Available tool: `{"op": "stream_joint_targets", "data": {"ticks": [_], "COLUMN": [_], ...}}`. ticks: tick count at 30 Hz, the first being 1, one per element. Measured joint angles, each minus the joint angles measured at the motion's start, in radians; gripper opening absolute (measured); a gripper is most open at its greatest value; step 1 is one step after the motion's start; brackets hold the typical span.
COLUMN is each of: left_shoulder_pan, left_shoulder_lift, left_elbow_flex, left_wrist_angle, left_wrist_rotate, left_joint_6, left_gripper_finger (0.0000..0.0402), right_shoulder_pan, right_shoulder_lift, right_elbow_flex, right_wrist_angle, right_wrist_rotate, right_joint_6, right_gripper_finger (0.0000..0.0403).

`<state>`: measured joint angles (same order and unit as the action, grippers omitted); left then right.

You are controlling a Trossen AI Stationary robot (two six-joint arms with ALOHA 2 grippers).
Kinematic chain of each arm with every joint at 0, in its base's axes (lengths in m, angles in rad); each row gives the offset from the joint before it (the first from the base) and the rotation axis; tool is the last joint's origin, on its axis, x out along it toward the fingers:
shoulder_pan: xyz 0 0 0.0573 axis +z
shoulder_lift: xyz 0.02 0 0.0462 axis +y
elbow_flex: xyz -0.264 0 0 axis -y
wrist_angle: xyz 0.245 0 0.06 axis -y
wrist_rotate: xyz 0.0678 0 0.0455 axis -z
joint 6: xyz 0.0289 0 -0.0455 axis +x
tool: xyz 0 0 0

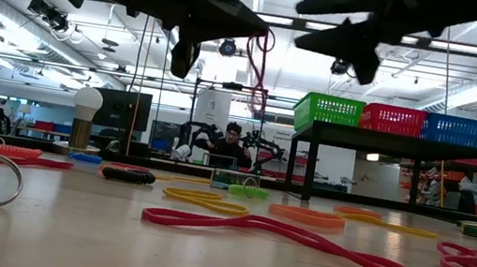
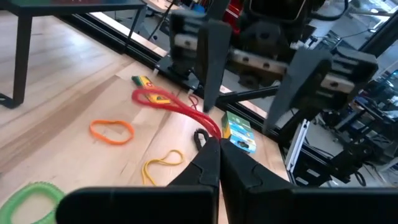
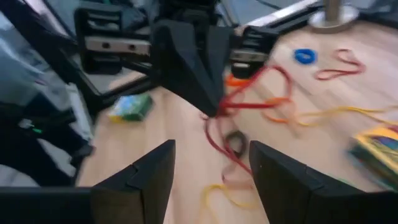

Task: Pick & Place Office Desk Supplies
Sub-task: Put the red rubber band into the red bin

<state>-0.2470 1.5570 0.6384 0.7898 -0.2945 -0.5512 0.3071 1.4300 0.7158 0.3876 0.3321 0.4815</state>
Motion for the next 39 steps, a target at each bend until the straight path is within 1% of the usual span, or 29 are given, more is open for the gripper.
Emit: {"op": "stream_joint_targets", "data": {"ticks": [2,6,8,10,14,19,26,33,36,39], "left_shoulder_pan": [0.000,0.000,0.000,0.000,0.000,0.000,0.000,-0.002,-0.002,-0.002], "left_shoulder_lift": [0.000,0.000,0.000,0.000,0.000,0.000,-0.002,-0.028,-0.057,-0.097], "left_elbow_flex": [0.000,0.000,0.000,0.000,0.000,0.000,0.000,0.001,0.001,0.001], "left_wrist_angle": [0.005,0.008,0.008,0.012,0.022,0.049,0.052,0.027,-0.022,-0.074], "left_wrist_rotate": [-0.003,-0.012,-0.021,-0.037,-0.070,-0.072,-0.072,-0.071,-0.068,-0.065], "left_joint_6": [-0.001,-0.004,-0.010,-0.013,-0.022,-0.023,-0.028,-0.040,-0.043,-0.037], "left_gripper_finger": [0.0003,0.0003,0.0003,0.0003,0.0003,0.0007,0.0047,0.0082,0.0086,0.0083], "right_shoulder_pan": [-0.021,-0.051,-0.061,-0.066,-0.073,-0.076,-0.076,-0.064,-0.048,-0.027], "right_shoulder_lift": [0.045,0.124,0.156,0.178,0.197,0.201,0.201,0.200,0.190,0.156], "right_elbow_flex": [0.000,-0.001,0.000,0.000,0.000,-0.001,-0.001,-0.001,-0.001,-0.001], "right_wrist_angle": [0.059,0.197,0.276,0.317,0.333,0.335,0.317,0.291,0.271,0.211], "right_wrist_rotate": [-0.054,-0.114,-0.140,-0.148,-0.168,-0.183,-0.158,-0.140,-0.114,-0.088], "right_joint_6": [-0.001,0.000,0.004,0.006,0.025,0.026,0.031,0.057,0.072,0.082], "right_gripper_finger": [0.0213,0.0210,0.0203,0.0189,0.0145,0.0084,0.0010,0.0006,0.0005,0.0005]}}
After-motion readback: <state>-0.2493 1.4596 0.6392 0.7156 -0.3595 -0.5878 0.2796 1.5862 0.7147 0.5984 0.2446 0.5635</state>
